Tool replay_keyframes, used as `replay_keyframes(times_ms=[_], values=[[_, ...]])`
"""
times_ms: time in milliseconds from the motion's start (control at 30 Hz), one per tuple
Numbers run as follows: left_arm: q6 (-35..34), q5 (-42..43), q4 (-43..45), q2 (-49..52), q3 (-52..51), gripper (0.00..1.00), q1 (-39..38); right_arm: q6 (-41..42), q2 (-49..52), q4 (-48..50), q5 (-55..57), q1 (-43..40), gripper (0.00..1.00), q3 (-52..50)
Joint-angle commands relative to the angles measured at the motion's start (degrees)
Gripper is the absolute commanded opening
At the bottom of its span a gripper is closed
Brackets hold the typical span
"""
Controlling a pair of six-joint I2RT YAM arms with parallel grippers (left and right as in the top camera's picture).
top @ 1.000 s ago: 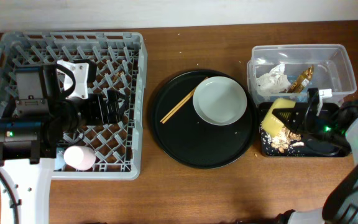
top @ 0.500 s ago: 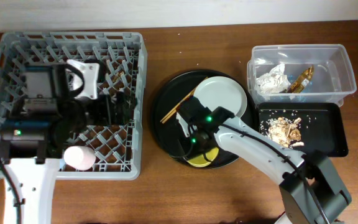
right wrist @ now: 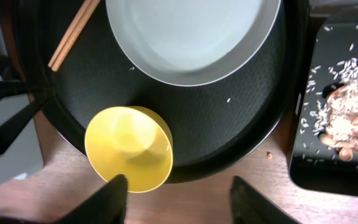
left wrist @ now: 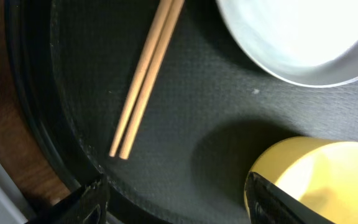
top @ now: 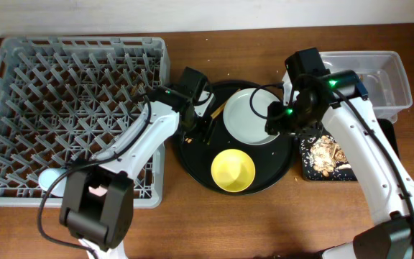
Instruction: Sort waste into correct bins and load items into the dishwasher rack
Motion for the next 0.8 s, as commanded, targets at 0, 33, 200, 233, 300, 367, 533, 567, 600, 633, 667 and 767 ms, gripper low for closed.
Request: replay_keyframes(times_ms=[0, 33, 200, 233, 300, 367, 533, 567, 600, 633, 667, 767], values=[[-0.4, -1.4, 0.0, 1.7, 0.0, 0.70, -0.2, -0.4, -1.0, -0.3, -0.3, -0.3, 0.61, 1.0], [-0.4, -1.4, -1.1, 1.4, 0.5, 0.70, -0.2, -0.4, -1.0, -0.3, -0.3, -0.3, 0.66, 0.9], [-1.4, -11.1, -9.0, -13.3, 8.4, 0.99, 0.1, -0.3, -1.0, -0.2, -0.3, -0.3, 0.98, 0.9], [-1.4, -11.1, -9.0, -14.8, 8.4, 0.99, 0.0, -0.4, -1.0, -0.2, -0.3, -0.3, 0.99, 0.9], [-1.4, -11.1, -9.0, -14.8, 8.4, 0.99, 0.0, -0.3, -1.0, -0.2, -0.3, -0.3, 0.98, 1.0], [-1.4, -11.1, -9.0, -14.8, 8.4, 0.99, 0.0, -0.4, -1.0, -0.2, -0.3, -0.3, 0.99, 1.0], [-1.4, -11.1, -9.0, -14.8, 8.4, 0.99, 0.0, -17.4, -27.9, 12.4, 8.4, -0.4, 0.99, -0.5], [-1.4, -11.1, -9.0, -14.8, 8.4, 0.99, 0.0, -20.6, -30.9, 12.2, 8.9, -0.4, 0.98, -0.6], [-1.4, -11.1, -9.0, -14.8, 8.4, 0.99, 0.0, -22.9, -34.9, 12.3, 10.8, -0.4, 0.98, -1.8], [-1.4, -11.1, -9.0, -14.8, 8.4, 0.99, 0.0, -23.5, -39.6, 13.2, 11.8, -1.2, 0.98, -5.6], [-1.4, -11.1, -9.0, -14.7, 8.4, 0.99, 0.0, -23.5, -45.7, 16.6, 11.8, -3.3, 0.98, -12.9], [-1.4, -11.1, -9.0, -14.8, 8.4, 0.99, 0.0, -23.3, -68.2, 33.6, 10.5, -8.4, 0.98, -46.7]])
